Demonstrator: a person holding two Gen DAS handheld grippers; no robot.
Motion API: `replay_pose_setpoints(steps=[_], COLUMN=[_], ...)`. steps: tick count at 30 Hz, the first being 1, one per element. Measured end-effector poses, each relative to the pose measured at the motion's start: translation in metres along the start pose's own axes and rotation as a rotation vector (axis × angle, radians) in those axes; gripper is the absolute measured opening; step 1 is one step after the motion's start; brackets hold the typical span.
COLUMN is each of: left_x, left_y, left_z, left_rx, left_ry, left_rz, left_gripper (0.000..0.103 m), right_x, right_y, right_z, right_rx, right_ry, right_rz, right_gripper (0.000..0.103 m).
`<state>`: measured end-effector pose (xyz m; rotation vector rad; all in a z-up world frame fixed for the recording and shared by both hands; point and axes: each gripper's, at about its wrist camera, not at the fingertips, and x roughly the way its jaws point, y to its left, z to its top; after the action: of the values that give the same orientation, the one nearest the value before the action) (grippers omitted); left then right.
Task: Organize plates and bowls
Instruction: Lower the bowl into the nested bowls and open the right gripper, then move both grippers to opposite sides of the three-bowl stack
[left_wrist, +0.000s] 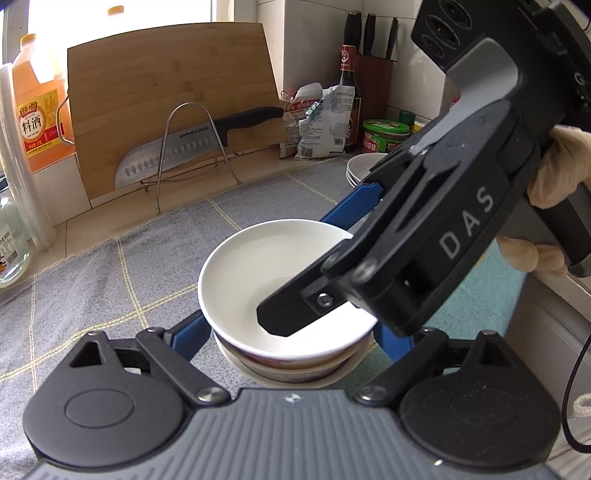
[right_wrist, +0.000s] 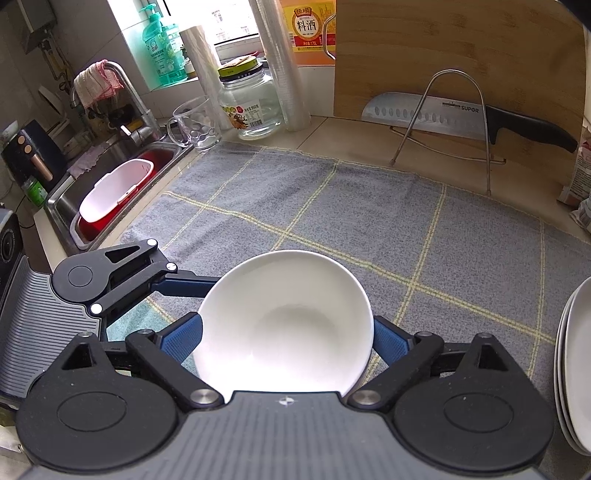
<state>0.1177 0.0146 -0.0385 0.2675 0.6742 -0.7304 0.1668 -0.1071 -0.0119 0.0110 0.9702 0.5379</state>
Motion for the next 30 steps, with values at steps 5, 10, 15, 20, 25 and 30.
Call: replay_pose_setpoints(steps=[5,10,15,20,25,30], left_x=[-0.005,-0.013,-0.016,-0.017,-0.016,-0.014], left_y=[0.000,0.001,0.003,0.003,-0.001,-0.009], left_z=[-0.001,-0.004,-0.009,-0.017,-0.020,-0.021], left_rx=[0.000,0.009,0.012,0.003,-0.014,-0.012], left_ry=[-0.002,-0.002,0.019,0.052,0.079,0.103], left_rz=[-0.002,-0.003,0.003,0.027,0.038,0.058], left_gripper=[0.094,0.095,0.095,0.095,0.095,0.095], right_x=[0.000,-0.004,-0.009,-0.020,-0.030,-0.038], right_y=[0.003,0.004,0.006,0.008,0.009,0.005], right_z=[-0.001,-0.003,-0.007,-0.014,-0.027,-0.043], right_rx=[-0.016,-0.026,-0.046,-0.075,-0.115,-0.144], right_ry=[-0.004,-0.014,-0.035,-0.058,-0.068,-0.064], right_rz=[-0.010,-0.014,-0.022,-0.015,-0.025,-0.035], right_gripper=[0.103,0.103,0.103,0.103,0.103,0.103])
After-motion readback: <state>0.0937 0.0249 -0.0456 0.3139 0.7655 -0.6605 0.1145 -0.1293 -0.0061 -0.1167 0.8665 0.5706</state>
